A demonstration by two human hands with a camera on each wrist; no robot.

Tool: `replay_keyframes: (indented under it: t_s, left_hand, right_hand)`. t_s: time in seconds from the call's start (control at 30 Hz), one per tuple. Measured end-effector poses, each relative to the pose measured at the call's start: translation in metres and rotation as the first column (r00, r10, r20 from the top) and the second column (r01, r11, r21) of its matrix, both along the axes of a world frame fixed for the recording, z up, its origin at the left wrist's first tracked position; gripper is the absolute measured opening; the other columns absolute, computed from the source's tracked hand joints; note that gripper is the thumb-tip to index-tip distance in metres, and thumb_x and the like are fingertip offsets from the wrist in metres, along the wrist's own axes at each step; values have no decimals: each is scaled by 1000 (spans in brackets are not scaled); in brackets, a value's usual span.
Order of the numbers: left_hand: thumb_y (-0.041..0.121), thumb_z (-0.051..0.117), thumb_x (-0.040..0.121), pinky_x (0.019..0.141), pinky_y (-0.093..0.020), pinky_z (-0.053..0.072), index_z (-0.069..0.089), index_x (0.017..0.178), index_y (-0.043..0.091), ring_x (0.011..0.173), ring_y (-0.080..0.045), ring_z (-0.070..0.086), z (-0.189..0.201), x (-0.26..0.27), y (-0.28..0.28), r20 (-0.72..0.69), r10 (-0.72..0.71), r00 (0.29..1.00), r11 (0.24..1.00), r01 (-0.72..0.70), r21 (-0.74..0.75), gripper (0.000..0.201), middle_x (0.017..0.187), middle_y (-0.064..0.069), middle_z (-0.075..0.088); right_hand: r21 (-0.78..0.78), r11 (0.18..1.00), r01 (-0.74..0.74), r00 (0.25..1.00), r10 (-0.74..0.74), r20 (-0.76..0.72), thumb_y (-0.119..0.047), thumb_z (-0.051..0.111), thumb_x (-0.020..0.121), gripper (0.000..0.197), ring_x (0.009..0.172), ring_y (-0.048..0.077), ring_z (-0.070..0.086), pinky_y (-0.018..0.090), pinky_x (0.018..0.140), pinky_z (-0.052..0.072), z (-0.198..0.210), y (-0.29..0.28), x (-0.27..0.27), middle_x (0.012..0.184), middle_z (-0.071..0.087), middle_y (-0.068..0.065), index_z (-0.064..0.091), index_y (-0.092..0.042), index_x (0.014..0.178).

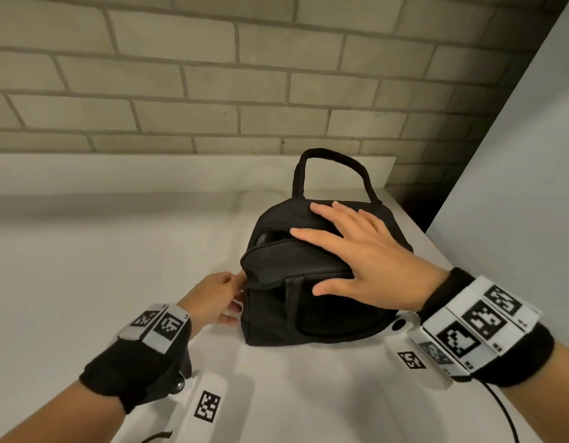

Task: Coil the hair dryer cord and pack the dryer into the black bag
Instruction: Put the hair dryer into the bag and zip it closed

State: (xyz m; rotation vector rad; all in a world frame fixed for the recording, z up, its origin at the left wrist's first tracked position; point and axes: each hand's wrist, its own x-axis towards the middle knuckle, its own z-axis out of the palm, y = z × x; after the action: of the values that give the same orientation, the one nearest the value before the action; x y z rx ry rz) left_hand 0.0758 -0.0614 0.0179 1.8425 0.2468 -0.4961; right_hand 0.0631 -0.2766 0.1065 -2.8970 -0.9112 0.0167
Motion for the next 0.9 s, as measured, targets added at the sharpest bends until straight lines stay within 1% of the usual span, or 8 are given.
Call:
replay_keyframes:
  t_s: [0.1, 0.23, 0.33, 0.47, 0.57, 0.7, 0.8, 0.9]
  left_hand:
    - [36, 37, 93, 57, -25, 47, 56, 89, 9, 72, -18, 55, -1, -3, 1, -58, -15, 998, 989, 7, -146, 34, 81, -6, 55]
    - [21, 47, 91, 48, -22, 46, 56, 78, 12, 61, -12, 51, -4, -4, 7, -131, -28, 991, 955, -12, -296, 18, 74, -3, 53]
    - [18, 44, 92, 53, -23, 43, 54, 78, 13, 59, -11, 46, -2, -1, 9, -118, -41, 992, 950, 2, -313, 17, 74, -3, 49]
    - [12, 43, 90, 50, -21, 36, 51, 68, 12, 57, -12, 42, 18, 4, 14, -8, -23, 1000, 983, 21, -184, 24, 64, -2, 45]
    - [12, 47, 85, 49, -21, 36, 51, 59, 13, 52, -13, 41, 39, 4, 20, 153, -87, 984, 992, 72, 104, 27, 58, -1, 45]
    - [19, 50, 83, 48, -19, 36, 52, 58, 15, 46, -12, 41, 56, 0, 20, 184, -207, 961, 939, 142, 314, 26, 55, -1, 46]
    - [14, 49, 83, 44, -18, 36, 51, 55, 13, 45, -11, 39, 64, -3, 21, 169, -214, 962, 957, 171, 236, 28, 53, -1, 44]
    - [12, 50, 83, 36, -14, 33, 51, 51, 14, 41, -6, 37, 80, -4, 26, 188, -165, 968, 986, 155, 69, 32, 48, 3, 42]
  right_hand:
    - [-41, 999, -9, 1000, 10, 26, -49, 50, 84, 66, 141, 14, -12, 34, 110, -12, -4, 0, 3, 154, -8, -9, 9, -51, 136]
    - [-72, 997, -6, 1000, 7, 18, -51, 49, 83, 64, 140, 13, -12, 33, 109, -14, -4, 2, 4, 154, -8, -10, 11, -53, 135]
    - [-56, 998, -1, 1000, 2, 11, -69, 38, 75, 66, 141, 14, -8, 32, 108, -14, -3, 4, 4, 154, -3, -9, 15, -52, 135]
    - [-23, 1000, -7, 1000, 6, -4, -84, 13, 60, 83, 138, 8, -6, 34, 109, -12, 2, 8, 3, 154, 3, -8, 17, -49, 136]
    - [132, 990, -46, 999, 49, -21, -85, 11, 62, 84, 133, 3, 4, 33, 111, -1, 14, 14, -2, 151, 17, -9, 25, -45, 135]
    - [98, 971, -216, 973, 207, 99, -64, 30, 79, 69, 134, 20, 31, 37, 109, 20, 17, 39, -6, 144, 40, 1, 41, -24, 133]
    - [-38, 963, -268, 950, 271, 155, -43, 28, 88, 53, 135, 25, 33, 37, 109, 14, 0, 58, -5, 143, 43, 4, 45, -15, 131]
    - [58, 964, -259, 965, 255, 66, -29, 33, 92, 48, 138, 23, 26, 34, 114, 12, -9, 66, -3, 146, 38, 6, 38, -11, 136]
